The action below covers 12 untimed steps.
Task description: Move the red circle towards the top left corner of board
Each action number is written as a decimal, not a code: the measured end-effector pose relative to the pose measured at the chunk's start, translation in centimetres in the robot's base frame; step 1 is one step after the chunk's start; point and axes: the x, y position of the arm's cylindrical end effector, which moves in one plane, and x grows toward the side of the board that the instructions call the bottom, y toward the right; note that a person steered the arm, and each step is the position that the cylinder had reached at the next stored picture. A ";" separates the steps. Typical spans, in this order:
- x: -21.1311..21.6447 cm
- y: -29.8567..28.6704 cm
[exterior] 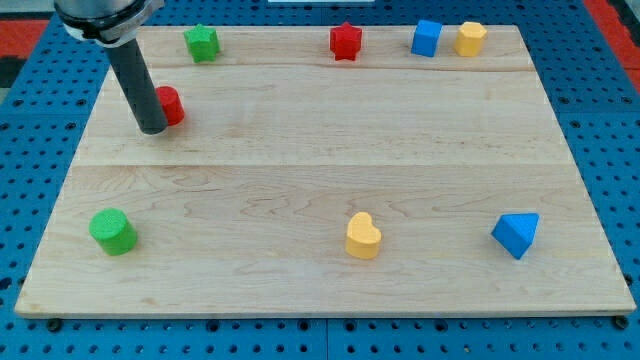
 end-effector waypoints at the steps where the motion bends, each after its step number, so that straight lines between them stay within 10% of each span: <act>1: -1.3 2.0; 4: -11.6 2.0; 12: -11.6 -9.4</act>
